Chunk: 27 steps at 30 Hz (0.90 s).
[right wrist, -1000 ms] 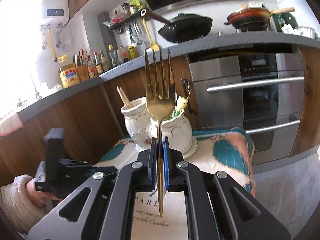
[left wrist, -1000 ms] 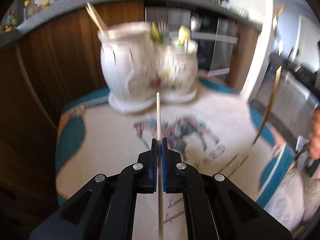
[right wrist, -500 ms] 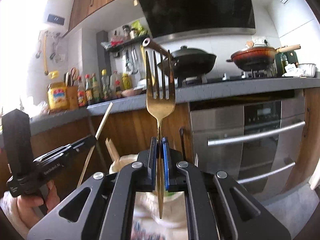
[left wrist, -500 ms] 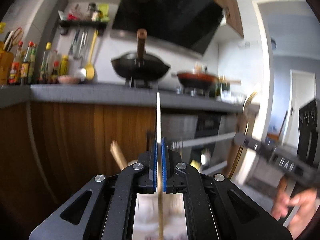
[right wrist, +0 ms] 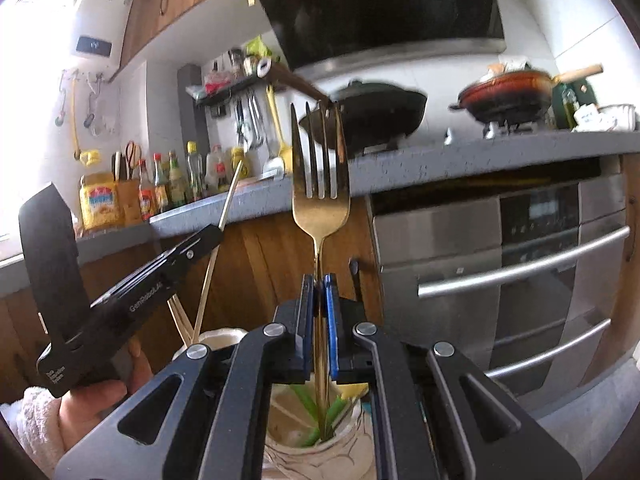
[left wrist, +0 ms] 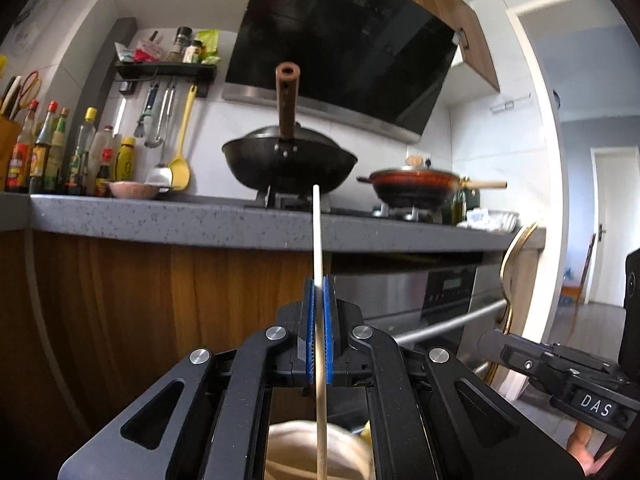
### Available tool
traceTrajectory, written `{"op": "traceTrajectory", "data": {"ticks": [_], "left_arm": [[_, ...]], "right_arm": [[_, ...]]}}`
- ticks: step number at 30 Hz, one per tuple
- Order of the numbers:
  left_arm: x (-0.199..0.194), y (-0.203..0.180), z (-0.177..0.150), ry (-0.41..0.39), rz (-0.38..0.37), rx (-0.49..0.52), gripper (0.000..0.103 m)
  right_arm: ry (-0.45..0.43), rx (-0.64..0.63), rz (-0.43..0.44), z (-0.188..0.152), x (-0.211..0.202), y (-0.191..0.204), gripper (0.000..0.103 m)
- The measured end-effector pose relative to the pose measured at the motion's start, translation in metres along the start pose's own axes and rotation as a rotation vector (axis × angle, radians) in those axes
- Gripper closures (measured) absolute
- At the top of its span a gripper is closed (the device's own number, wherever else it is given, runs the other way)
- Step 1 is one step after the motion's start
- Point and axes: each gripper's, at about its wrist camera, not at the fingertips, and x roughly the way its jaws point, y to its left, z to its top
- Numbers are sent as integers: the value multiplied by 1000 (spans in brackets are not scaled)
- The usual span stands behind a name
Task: Organize utensils
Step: 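Lower the chopstick and gold fork into the ceramic holder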
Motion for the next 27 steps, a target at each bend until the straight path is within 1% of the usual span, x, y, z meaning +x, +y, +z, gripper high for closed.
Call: {"op": "traceTrajectory", "data": {"ticks": [4,7,10,13,15,17,18,19,20,21,22,23,24,26,27], "left_arm": [[-8,2,-11,19,-8,20,99],[-20,6,-23,57,-22,22,99],[-33,11,-35,79,-10,26,98],[-43,12,-39,98,-27,28,98],[-46,10,-42,114,-28,37,97],[-46,10,-45,139,-38,35,90],[-46,9,-46,142,-40,32,89],[-47,9,-48,146,-45,29,85],[-48,9,-49,147,-46,33,82],[-50,8,-49,145,-42,38,81],[-52,7,-50,142,-39,43,78],[-54,7,-50,138,-40,43,74],[-58,8,-49,131,-41,36,70],[-65,10,-47,123,-42,21,62],[-68,11,-46,123,-40,17,60]], "right_arm": [[71,5,16,-13,13,-4,97],[112,-1,25,-21,18,-3,97],[151,-29,15,-32,21,0,97],[179,-31,10,-39,24,1,97],[179,-36,8,-41,23,2,97],[180,-31,14,-41,23,3,97],[179,-31,12,-42,23,3,97],[177,-34,13,-42,23,3,96],[178,-39,14,-42,24,4,92],[178,-40,13,-42,24,4,82],[174,-43,11,-42,24,4,75],[169,-44,12,-42,23,4,58],[159,-46,16,-43,20,5,53],[152,-57,6,-43,14,5,53],[147,-62,-3,-43,9,6,52]]}}
